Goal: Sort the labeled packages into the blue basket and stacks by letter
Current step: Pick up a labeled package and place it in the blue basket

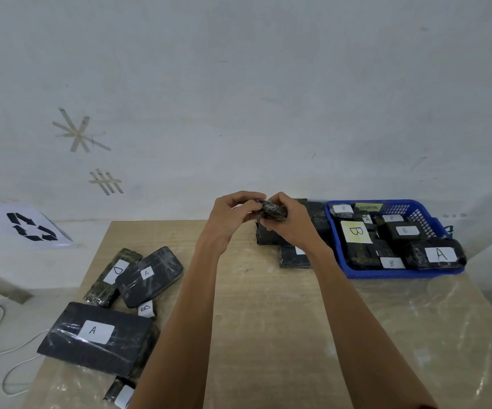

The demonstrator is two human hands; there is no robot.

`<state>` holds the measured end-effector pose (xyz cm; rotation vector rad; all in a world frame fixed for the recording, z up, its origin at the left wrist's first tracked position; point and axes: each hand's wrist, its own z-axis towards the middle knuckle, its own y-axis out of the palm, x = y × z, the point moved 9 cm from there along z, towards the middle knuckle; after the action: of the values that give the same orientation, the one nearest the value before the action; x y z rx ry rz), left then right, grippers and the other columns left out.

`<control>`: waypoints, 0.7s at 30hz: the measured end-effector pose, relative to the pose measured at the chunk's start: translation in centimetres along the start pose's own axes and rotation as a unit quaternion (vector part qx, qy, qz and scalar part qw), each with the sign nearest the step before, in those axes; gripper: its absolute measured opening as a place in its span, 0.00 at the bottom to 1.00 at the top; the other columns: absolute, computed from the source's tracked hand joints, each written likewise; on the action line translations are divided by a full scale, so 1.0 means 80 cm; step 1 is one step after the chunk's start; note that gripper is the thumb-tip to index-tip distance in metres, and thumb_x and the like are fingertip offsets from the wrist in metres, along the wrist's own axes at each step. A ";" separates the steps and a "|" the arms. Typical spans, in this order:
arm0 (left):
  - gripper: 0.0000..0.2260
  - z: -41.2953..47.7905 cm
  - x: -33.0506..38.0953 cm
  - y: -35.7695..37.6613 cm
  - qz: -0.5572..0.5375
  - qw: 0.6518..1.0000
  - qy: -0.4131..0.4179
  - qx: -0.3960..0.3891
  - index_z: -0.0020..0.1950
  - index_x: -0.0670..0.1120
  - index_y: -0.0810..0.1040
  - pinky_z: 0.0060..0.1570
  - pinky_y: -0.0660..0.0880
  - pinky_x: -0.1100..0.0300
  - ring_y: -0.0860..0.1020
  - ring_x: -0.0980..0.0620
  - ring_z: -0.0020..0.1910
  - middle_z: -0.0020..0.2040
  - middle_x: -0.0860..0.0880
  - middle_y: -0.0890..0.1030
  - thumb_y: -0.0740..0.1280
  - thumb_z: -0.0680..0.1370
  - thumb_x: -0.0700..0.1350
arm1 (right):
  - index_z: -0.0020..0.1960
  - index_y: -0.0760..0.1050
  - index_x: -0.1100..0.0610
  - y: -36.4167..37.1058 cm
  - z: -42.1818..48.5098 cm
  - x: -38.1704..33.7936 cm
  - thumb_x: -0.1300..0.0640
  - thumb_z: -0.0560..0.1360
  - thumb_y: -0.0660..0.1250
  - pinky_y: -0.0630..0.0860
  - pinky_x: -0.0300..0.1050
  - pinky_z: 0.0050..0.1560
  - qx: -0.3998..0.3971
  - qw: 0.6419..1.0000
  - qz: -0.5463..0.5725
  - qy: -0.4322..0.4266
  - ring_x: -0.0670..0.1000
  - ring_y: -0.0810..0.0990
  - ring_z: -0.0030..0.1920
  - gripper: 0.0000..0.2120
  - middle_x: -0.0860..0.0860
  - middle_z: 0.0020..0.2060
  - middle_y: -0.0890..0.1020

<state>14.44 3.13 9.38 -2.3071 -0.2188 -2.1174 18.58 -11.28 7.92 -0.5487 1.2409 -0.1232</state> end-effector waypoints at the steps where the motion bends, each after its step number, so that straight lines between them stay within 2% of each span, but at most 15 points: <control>1: 0.07 0.001 -0.001 0.000 -0.001 1.000 -0.001 -0.001 0.52 0.40 0.86 0.58 0.81 0.53 0.84 0.49 0.50 0.51 0.43 0.85 0.69 0.77 0.34 | 0.52 0.75 0.61 -0.001 0.001 0.000 0.65 0.71 0.75 0.78 0.54 0.48 0.001 1.000 -0.001 0.001 0.55 0.81 0.45 0.13 0.54 0.43 0.82; 8: 0.06 0.003 0.000 0.002 -0.002 1.000 0.001 -0.002 0.52 0.41 0.86 0.58 0.81 0.52 0.84 0.50 0.50 0.50 0.44 0.86 0.70 0.77 0.35 | 0.52 0.75 0.60 -0.002 0.002 0.002 0.64 0.71 0.76 0.79 0.60 0.47 0.001 1.000 0.003 0.005 0.58 0.82 0.42 0.13 0.54 0.44 0.83; 12: 0.06 0.003 -0.003 0.002 -0.008 1.000 -0.001 -0.009 0.53 0.40 0.86 0.57 0.81 0.52 0.84 0.48 0.51 0.50 0.43 0.85 0.71 0.77 0.35 | 0.51 0.76 0.59 -0.003 0.003 0.002 0.63 0.70 0.77 0.80 0.60 0.46 0.002 1.000 -0.001 -0.003 0.56 0.82 0.43 0.14 0.53 0.44 0.83; 15: 0.07 0.002 -0.002 0.001 -0.006 1.000 -0.007 -0.010 0.54 0.40 0.85 0.54 0.82 0.53 0.84 0.51 0.52 0.49 0.45 0.85 0.71 0.77 0.35 | 0.52 0.77 0.58 -0.002 0.002 0.003 0.62 0.70 0.78 0.80 0.60 0.47 -0.002 1.000 0.002 -0.002 0.55 0.82 0.43 0.14 0.52 0.43 0.83; 18: 0.07 0.003 -0.002 0.000 -0.001 1.000 -0.004 -0.010 0.54 0.40 0.85 0.53 0.82 0.54 0.84 0.51 0.52 0.49 0.45 0.85 0.72 0.78 0.36 | 0.52 0.77 0.59 -0.001 0.003 0.000 0.62 0.70 0.78 0.80 0.57 0.48 -0.002 1.000 0.007 -0.003 0.54 0.81 0.44 0.14 0.52 0.44 0.83; 21: 0.07 0.004 -0.006 -0.005 -0.004 1.000 -0.007 -0.006 0.55 0.40 0.85 0.54 0.82 0.53 0.84 0.49 0.53 0.52 0.41 0.84 0.71 0.78 0.36 | 0.54 0.77 0.57 -0.003 0.004 0.001 0.63 0.70 0.78 0.81 0.47 0.47 -0.009 1.000 0.014 0.005 0.50 0.81 0.45 0.16 0.52 0.44 0.83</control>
<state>14.68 3.48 8.88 -2.3312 -0.2161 -2.1125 18.95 -11.38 8.04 -0.5468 1.2601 -0.0902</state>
